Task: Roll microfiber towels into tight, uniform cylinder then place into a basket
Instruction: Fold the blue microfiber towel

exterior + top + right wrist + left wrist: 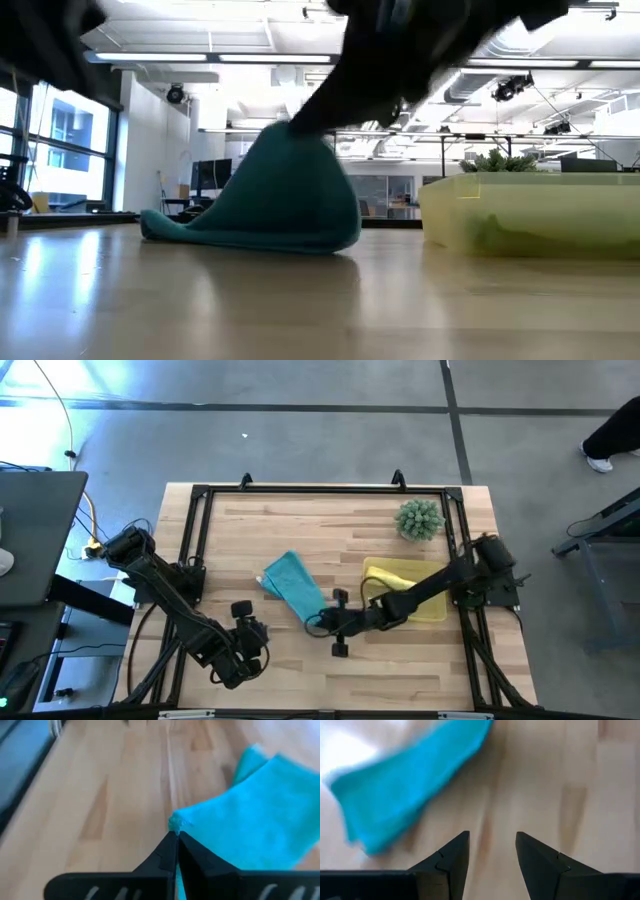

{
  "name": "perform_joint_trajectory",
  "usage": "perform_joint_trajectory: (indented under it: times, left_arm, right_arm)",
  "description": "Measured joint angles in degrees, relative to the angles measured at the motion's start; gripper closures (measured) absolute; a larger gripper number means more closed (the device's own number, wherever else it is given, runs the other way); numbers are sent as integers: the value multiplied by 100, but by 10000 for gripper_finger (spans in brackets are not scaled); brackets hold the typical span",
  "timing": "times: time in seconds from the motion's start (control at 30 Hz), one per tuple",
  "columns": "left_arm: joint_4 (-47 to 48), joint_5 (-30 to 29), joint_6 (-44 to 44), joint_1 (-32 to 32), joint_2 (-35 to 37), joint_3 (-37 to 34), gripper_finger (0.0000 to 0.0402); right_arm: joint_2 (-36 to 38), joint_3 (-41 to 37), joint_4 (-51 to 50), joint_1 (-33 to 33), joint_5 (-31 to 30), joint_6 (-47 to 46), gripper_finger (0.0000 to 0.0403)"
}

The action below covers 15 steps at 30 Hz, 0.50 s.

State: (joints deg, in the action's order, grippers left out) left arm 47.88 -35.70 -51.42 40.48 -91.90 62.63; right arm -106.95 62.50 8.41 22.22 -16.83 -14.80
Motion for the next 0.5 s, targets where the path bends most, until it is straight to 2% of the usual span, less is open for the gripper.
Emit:
perform_joint_trajectory:
  times: [0.13,0.23,0.37,0.5]
  left_arm:
    - [-592,-1097,834,-101,0,0,250]
    - [-1132,-1654,1617,-252,-2,0,250]
    - [-1771,-1716,2618,-604,-4,0,250]
    - [-2160,-1461,3118,-1001,-4,0,250]
  right_arm:
    - [703,6,-303,2,-158,-64,402]
    - [1035,5,-476,3,-265,-35,402]
    - [1326,4,-535,4,-447,32,402]
    - [1455,4,-598,27,-438,315,403]
